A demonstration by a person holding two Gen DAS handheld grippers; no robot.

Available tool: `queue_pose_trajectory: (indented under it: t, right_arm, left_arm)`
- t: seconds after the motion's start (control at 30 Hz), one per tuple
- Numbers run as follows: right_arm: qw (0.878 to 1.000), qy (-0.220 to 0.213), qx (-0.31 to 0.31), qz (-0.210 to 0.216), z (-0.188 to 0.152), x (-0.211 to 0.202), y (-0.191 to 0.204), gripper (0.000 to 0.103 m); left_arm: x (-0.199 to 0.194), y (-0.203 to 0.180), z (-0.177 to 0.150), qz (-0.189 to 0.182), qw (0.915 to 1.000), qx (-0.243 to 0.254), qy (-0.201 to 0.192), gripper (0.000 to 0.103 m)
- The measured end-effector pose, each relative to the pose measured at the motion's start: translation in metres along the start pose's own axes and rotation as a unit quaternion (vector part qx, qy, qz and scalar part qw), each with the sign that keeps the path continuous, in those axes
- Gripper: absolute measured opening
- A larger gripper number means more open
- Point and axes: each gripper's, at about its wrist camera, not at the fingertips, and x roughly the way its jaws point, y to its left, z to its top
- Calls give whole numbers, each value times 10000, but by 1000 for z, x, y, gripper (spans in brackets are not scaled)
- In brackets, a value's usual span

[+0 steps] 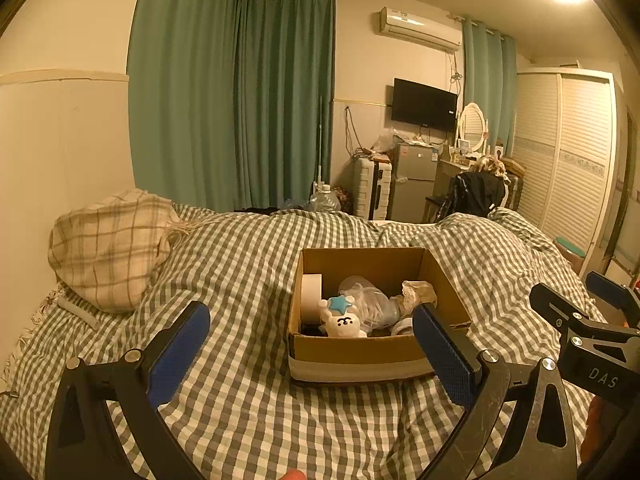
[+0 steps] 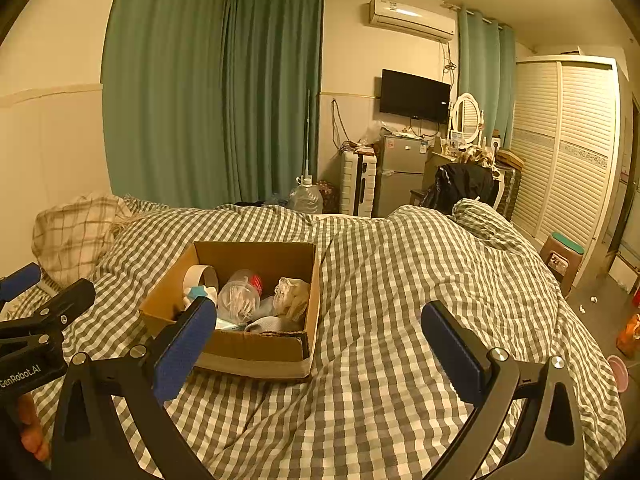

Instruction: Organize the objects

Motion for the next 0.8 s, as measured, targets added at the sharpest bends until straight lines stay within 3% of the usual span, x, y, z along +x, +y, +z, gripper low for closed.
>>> queue_pose_trajectory:
  t: [0.8]
  right_arm:
    - [10000,21,-5,-15,0,1,0,103]
  left_arm:
    - [-1,2,-1,16,10000,18,-23,103]
